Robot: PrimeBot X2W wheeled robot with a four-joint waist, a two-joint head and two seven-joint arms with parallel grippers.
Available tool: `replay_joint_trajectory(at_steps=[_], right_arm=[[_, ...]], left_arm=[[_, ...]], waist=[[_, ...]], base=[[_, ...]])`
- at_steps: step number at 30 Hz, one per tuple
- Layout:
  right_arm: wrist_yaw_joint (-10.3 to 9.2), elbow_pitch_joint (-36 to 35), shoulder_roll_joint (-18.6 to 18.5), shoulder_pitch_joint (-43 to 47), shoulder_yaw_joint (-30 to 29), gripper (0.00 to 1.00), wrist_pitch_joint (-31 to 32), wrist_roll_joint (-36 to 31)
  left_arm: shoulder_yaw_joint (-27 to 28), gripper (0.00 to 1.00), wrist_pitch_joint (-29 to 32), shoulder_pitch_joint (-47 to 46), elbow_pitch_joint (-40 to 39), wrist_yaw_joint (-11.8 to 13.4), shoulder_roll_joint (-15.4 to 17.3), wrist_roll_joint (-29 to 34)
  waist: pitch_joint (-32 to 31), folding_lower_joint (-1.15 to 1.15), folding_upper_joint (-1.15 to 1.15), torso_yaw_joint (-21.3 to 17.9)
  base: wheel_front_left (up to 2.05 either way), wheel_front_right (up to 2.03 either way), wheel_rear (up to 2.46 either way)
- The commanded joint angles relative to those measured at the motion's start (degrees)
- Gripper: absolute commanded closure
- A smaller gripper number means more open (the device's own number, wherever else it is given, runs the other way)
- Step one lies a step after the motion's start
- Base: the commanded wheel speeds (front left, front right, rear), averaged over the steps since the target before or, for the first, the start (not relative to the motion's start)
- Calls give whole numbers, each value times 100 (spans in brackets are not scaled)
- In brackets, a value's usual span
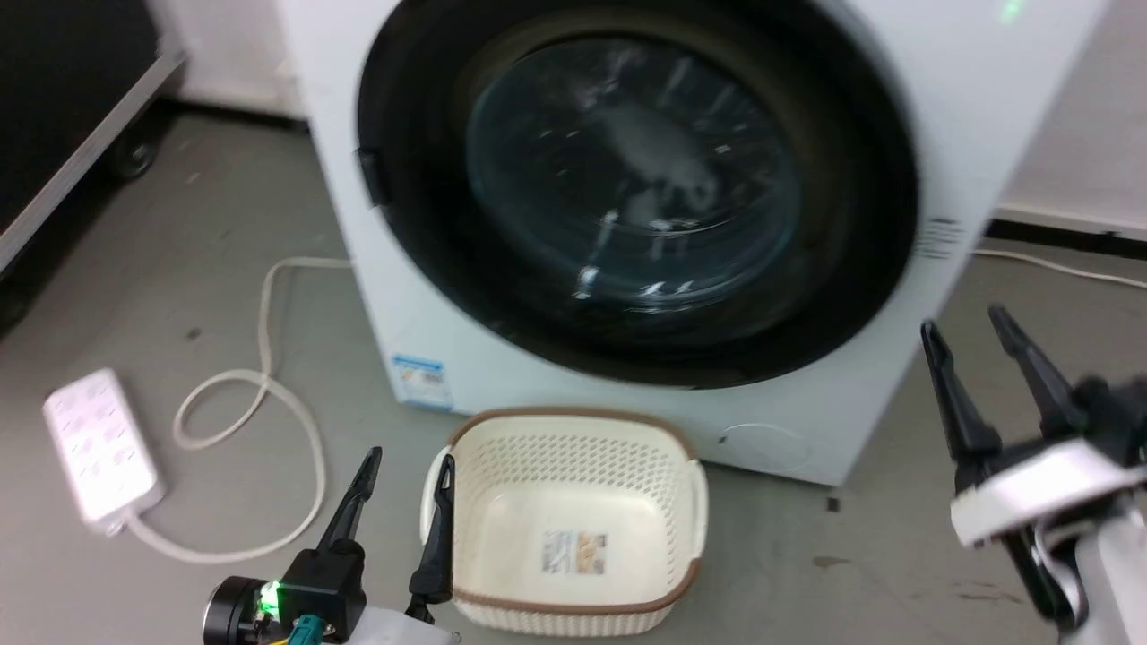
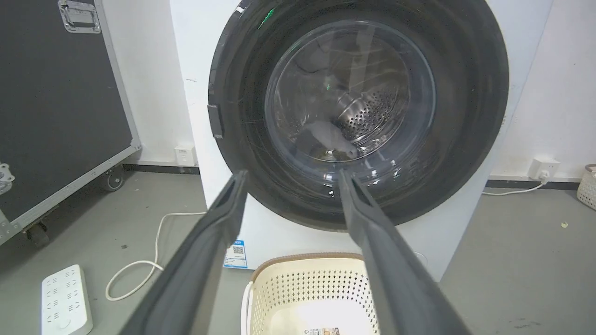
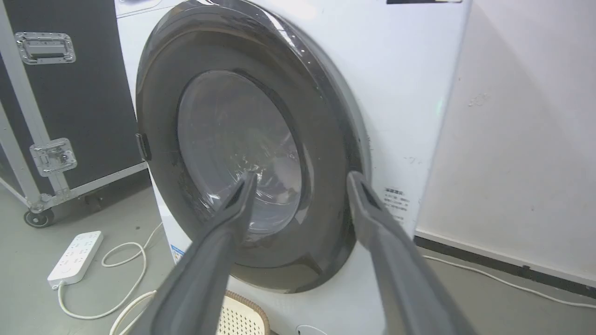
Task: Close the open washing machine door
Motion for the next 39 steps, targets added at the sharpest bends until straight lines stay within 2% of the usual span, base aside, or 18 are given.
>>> replay_joint_trajectory(at_steps=[1, 7, 12, 23, 24, 39], right_arm=[[-4, -215, 91, 257, -113, 0, -18, -105], [-4, -1101, 713, 1286, -522, 0, -22, -680], [-4, -1324, 1107, 1849, -567, 0, -24, -994], [-4, -1372, 1324, 1994, -628, 0, -26, -1124], [0, -1337, 1296, 1932, -623, 100, 1, -1110], [0, -1377, 1300, 1910, -609, 100, 153, -1169]], left_arm=[[23, 0, -30, 45, -20, 7, 21, 39], [50, 0, -30, 117, 50, -25, 43, 88], [63, 0, -30, 155, 143, -53, 37, 78], [-7, 0, -30, 165, 285, -139, 32, 129], [-11, 100, 2, 123, 279, -112, 25, 99], [63, 100, 157, 98, 218, -91, 15, 129]], waist=[[-153, 1, 0, -205], [-182, 1, 0, -341], [-187, 1, 0, -386], [-211, 1, 0, -445], [-210, 1, 0, -446], [-185, 1, 0, -454]], base=[[0, 0, 0], [0, 0, 0], [0, 0, 0], [0, 0, 0], [0, 0, 0], [0, 0, 0]])
